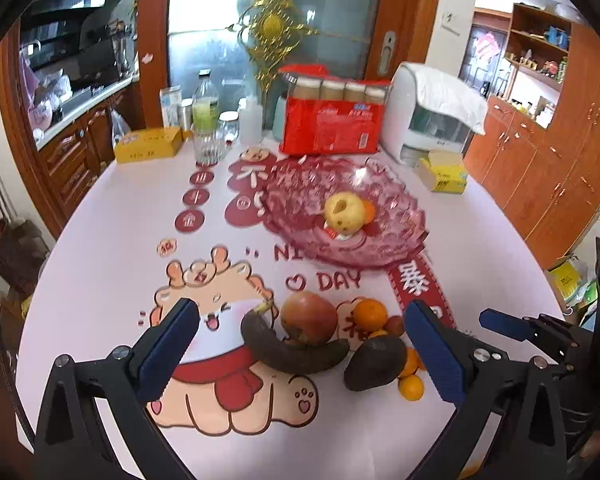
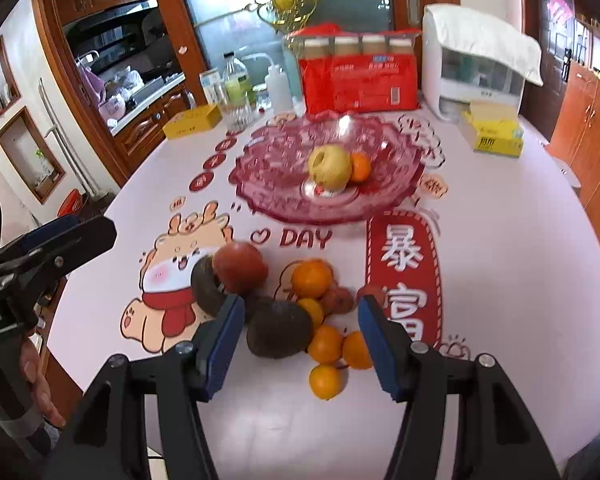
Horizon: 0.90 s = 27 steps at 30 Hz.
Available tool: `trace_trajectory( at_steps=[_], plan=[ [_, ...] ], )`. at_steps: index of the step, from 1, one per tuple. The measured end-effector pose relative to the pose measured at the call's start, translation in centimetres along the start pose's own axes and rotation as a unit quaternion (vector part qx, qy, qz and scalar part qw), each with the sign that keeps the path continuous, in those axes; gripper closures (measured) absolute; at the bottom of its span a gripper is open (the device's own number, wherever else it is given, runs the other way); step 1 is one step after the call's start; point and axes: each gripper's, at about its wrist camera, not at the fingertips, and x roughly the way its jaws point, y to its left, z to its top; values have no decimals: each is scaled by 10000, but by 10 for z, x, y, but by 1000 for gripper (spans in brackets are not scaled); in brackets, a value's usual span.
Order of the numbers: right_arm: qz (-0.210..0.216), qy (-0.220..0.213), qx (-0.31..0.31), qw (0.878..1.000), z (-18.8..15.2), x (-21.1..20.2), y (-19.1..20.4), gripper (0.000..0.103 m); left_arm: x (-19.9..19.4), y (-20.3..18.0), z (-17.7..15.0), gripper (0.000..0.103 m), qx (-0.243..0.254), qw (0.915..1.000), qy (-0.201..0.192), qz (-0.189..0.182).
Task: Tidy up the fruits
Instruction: 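Grasp the red apple with the left tool while the right tool grasps the avocado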
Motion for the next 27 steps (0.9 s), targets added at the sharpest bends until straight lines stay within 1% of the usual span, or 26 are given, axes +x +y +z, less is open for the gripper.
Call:
trace_trajectory(
  at_steps=[2, 4, 6, 9, 14, 16, 20, 22, 27],
  plan=[
    [20, 75, 4, 10000, -4, 8, 1, 43, 13, 3, -5, 1, 29, 9997, 240, 48],
    [51, 189, 7, 9998, -10, 21, 1, 43, 24, 4, -9, 1, 174, 9990, 366, 182],
    [97, 304, 22, 9995, -15, 32, 1, 43, 34, 4, -15, 1, 342, 9979, 462, 295],
    [104, 462, 86, 9988, -23, 48, 1, 43, 46, 10, -20, 1, 358, 9968, 619, 369],
    [233, 686, 259, 9970, -30, 69, -3, 43, 66, 18, -23, 1, 464, 9945, 831, 445],
    [308, 712, 315, 9965, -30, 74, -3, 43, 73, 21, -23, 1, 535, 9935, 879, 491],
    [479, 739, 466, 9950, -30, 84, -2, 43, 84, 23, -20, 1, 619, 9924, 966, 454],
    [522, 673, 459, 9953, -28, 87, 0, 43, 92, 23, -19, 1, 647, 9917, 1020, 445],
    [291, 517, 202, 9980, -26, 92, 11, 35, 112, 20, -13, 1, 734, 9899, 1163, 334]
  ],
)
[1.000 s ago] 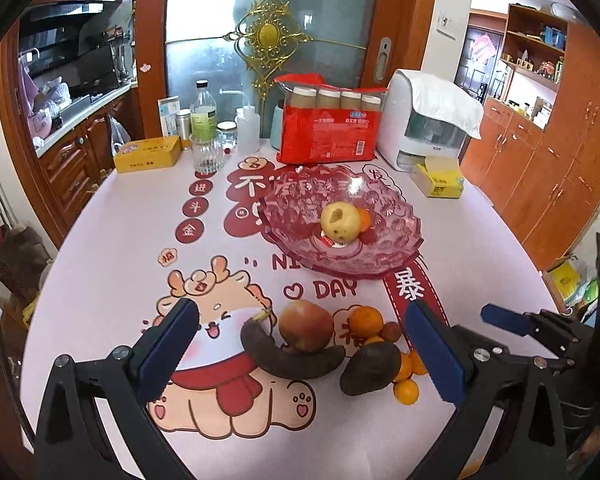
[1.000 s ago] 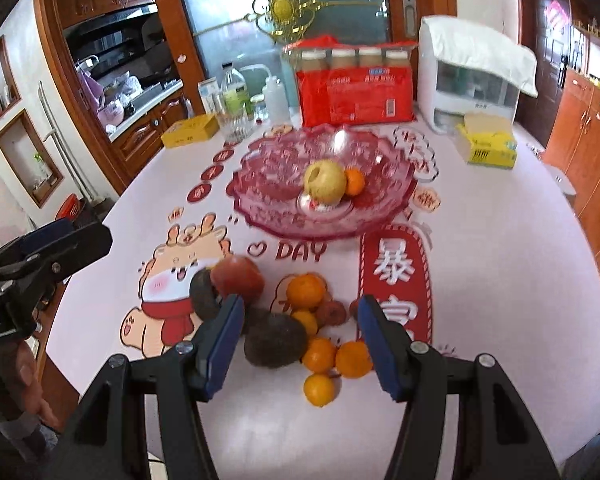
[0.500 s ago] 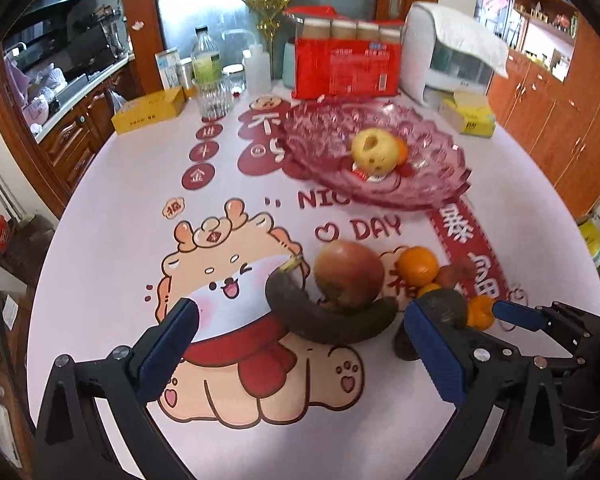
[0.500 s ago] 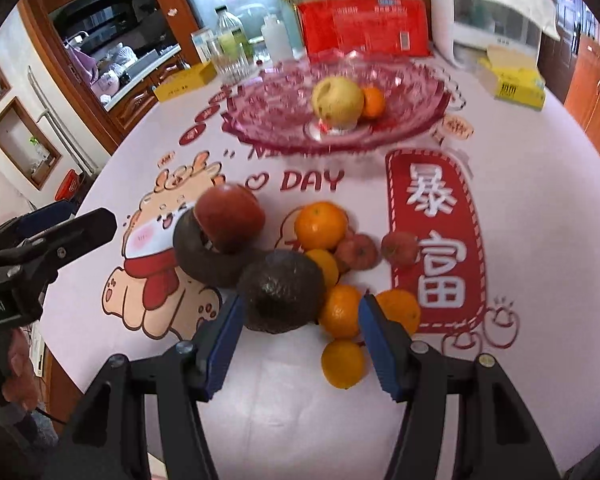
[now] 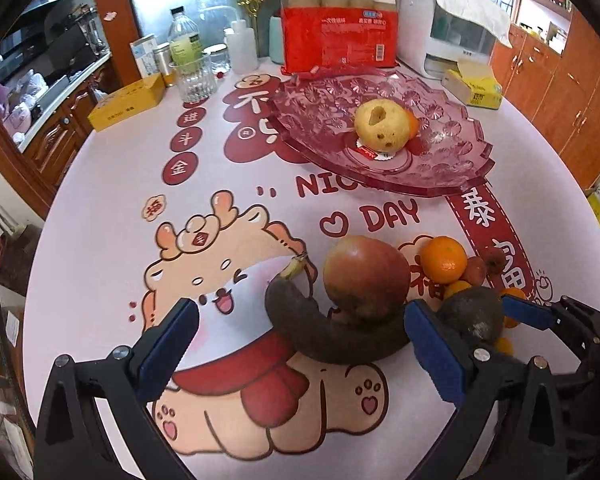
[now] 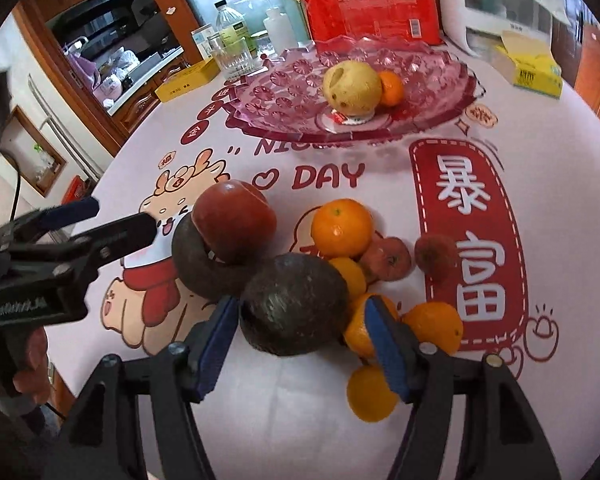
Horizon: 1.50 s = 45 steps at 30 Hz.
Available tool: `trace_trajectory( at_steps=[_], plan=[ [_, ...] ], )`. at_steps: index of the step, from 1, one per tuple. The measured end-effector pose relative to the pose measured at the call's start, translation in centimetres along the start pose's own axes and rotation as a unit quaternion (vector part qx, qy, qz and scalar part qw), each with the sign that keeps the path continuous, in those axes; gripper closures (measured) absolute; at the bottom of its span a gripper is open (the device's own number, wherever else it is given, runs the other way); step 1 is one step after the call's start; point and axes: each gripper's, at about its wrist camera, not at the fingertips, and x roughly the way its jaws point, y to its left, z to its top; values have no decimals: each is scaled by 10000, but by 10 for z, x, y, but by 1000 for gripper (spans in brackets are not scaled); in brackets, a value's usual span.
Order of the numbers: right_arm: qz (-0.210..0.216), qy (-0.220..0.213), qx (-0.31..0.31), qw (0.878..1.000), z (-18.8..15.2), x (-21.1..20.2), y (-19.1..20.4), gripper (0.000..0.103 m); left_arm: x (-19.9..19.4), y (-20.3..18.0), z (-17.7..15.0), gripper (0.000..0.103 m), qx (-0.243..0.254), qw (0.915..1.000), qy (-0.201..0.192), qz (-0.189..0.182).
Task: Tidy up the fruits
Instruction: 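Grasp the red apple with the left tool while the right tool grasps the avocado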
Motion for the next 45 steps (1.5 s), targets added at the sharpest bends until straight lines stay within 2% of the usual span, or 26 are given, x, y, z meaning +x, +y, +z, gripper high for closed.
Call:
trace_trajectory(
  at_steps=[9, 11, 18, 24, 27, 29, 32, 38, 45],
  plan=[
    [-484, -261, -471, 9974, -1, 11, 15, 34, 38, -5, 17, 1, 101, 9993, 320, -180],
    [-460, -319, -525, 9971, -3, 12, 16, 39, 45, -9, 20, 1, 182, 9989, 373, -231],
    [-464, -462, -690, 9955, -7, 11, 19, 40, 62, -27, 27, 3, 446, 9966, 456, -525],
    [-504, -561, -803, 9939, -10, 11, 22, 39, 71, -43, 34, 13, 678, 9938, 517, -707],
    [-472, -589, -823, 9938, -11, 10, 22, 39, 82, -50, 34, 26, 747, 9921, 682, -736],
    [-470, -590, -828, 9937, -12, 10, 21, 39, 89, -50, 34, 33, 627, 9901, 839, -931],
    [-439, -611, -825, 9937, -12, 8, 21, 39, 94, -46, 35, 36, 488, 9909, 878, -901],
    [-475, -672, -922, 9923, -15, 7, 24, 40, 94, -43, 34, 37, 420, 9907, 864, -963],
    [-330, -533, -840, 9945, -12, 6, 19, 41, 83, -45, 26, 37, 425, 9935, 762, -725]
  ],
)
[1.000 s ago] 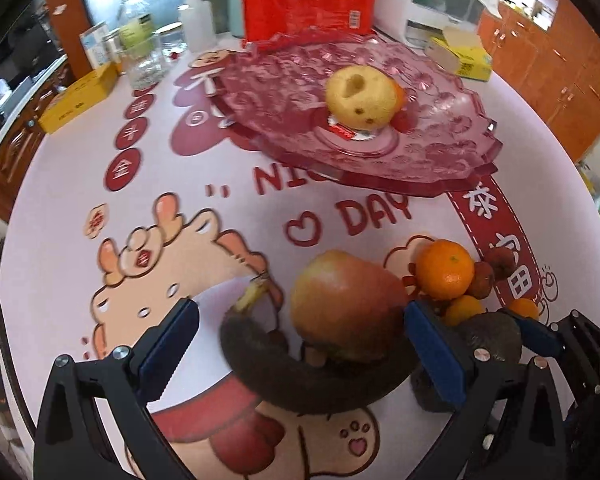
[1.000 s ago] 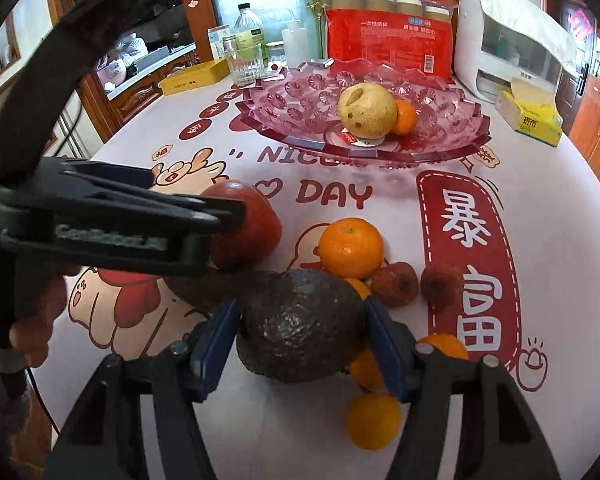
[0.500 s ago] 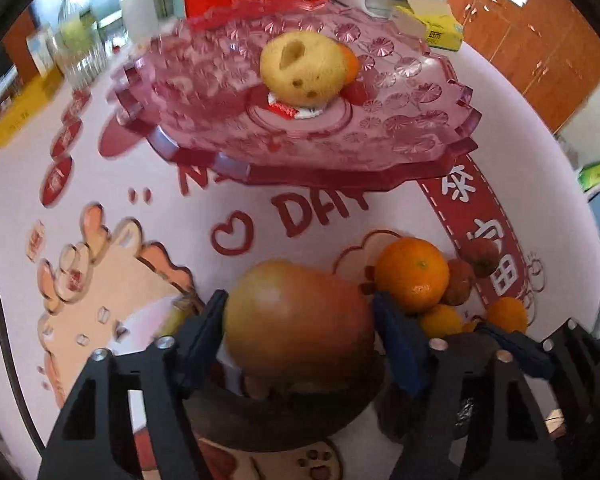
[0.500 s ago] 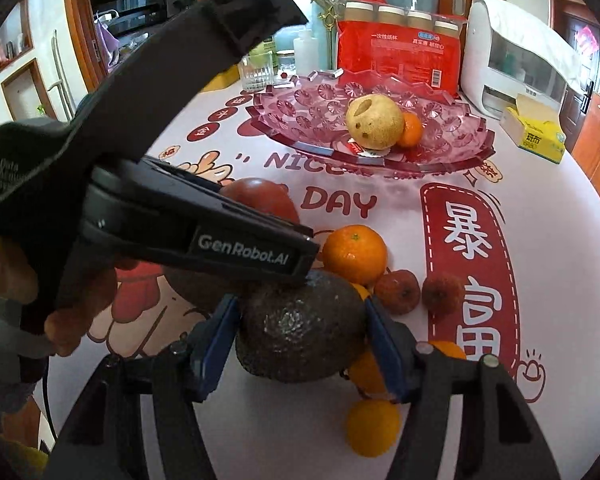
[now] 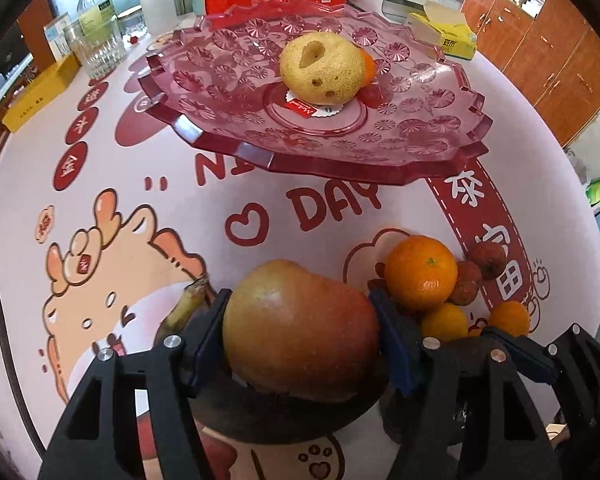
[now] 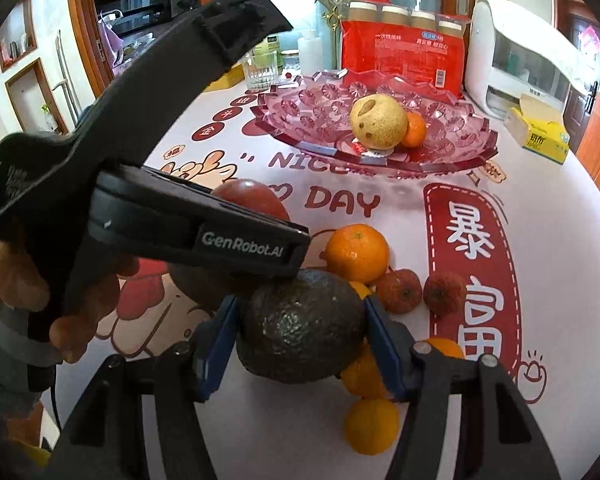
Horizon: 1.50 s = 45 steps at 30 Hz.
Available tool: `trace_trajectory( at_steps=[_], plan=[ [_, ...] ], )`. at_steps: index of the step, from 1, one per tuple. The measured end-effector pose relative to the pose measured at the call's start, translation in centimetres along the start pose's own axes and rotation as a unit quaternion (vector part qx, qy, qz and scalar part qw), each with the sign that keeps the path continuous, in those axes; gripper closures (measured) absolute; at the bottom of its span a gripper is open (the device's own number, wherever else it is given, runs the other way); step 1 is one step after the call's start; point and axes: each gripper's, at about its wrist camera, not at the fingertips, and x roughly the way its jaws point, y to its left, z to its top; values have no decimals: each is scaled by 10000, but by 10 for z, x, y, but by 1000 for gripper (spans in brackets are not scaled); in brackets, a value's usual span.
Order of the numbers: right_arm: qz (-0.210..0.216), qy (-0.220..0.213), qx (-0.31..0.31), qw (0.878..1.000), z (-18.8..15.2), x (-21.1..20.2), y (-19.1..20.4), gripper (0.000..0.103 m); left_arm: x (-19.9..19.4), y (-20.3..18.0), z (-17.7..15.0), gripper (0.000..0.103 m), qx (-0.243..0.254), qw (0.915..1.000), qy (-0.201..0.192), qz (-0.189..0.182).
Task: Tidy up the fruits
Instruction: 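Grasp the red apple with the left tool while the right tool grasps the avocado, then carry the apple and avocado over the pink bowl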
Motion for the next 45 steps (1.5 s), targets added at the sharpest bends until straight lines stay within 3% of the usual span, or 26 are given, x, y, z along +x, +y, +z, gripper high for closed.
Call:
trace_trajectory(
  at_steps=[10, 24, 29, 36, 45],
  plan=[
    [63, -195, 1, 9998, 9, -30, -3, 41, -49, 3, -19, 37, -168, 9994, -83, 306],
    [114, -1082, -203, 9939, 63, -123, -18, 41, -177, -10, -13, 37, -157, 9915, -1140, 608],
    [180, -1236, -121, 9921, 89, -148, -31, 41, -211, -15, 8, 37, 69, 9862, -1418, 847],
    [-113, -1441, -45, 9895, 142, -171, -55, 41, -238, -14, 48, 37, 256, 9811, -1605, 1049],
    [-431, -1487, 317, 9874, 195, -159, -84, 41, -242, -4, 106, 37, 411, 9762, -1735, 1237]
  ],
)
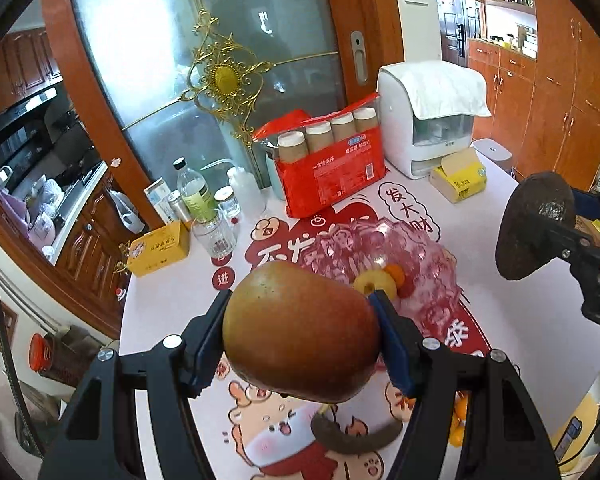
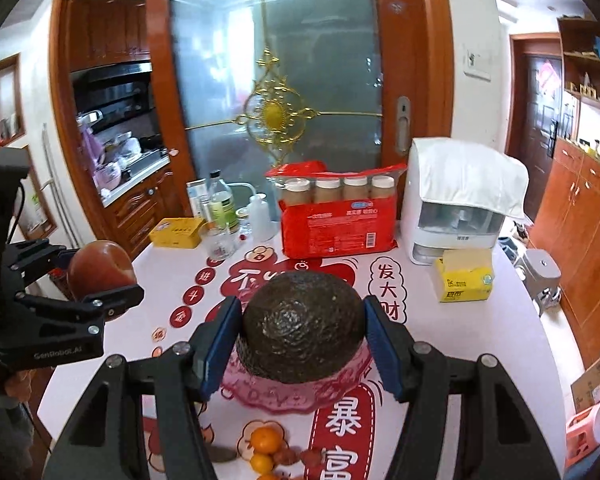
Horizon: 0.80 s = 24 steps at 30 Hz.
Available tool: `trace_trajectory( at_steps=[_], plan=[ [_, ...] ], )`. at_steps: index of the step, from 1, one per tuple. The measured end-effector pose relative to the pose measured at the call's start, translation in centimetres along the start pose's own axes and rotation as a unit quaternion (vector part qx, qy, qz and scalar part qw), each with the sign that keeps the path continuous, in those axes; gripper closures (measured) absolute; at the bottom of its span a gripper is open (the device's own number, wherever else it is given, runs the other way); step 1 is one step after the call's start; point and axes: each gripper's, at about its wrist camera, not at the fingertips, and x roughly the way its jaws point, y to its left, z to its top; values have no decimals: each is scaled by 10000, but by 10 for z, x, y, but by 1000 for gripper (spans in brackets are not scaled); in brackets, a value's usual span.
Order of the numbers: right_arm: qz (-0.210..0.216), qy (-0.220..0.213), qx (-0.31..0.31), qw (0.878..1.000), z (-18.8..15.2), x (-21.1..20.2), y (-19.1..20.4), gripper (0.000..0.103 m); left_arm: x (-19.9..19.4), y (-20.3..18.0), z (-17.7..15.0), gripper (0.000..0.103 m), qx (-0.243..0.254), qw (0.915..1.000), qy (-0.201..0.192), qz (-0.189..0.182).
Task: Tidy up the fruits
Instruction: 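Carry the apple and avocado over the pink bowl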
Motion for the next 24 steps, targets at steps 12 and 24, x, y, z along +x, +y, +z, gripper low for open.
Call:
trace_trajectory(
  at_steps=[12, 24],
  plan=[
    [-204, 1198, 228, 9923, -31, 119, -12, 41, 141, -28, -18, 37, 102, 9935, 1042, -453],
    [-295, 2133, 230, 9763, -73, 196, -20, 41, 230, -47, -40, 37, 164, 9837, 1623, -758]
  ],
)
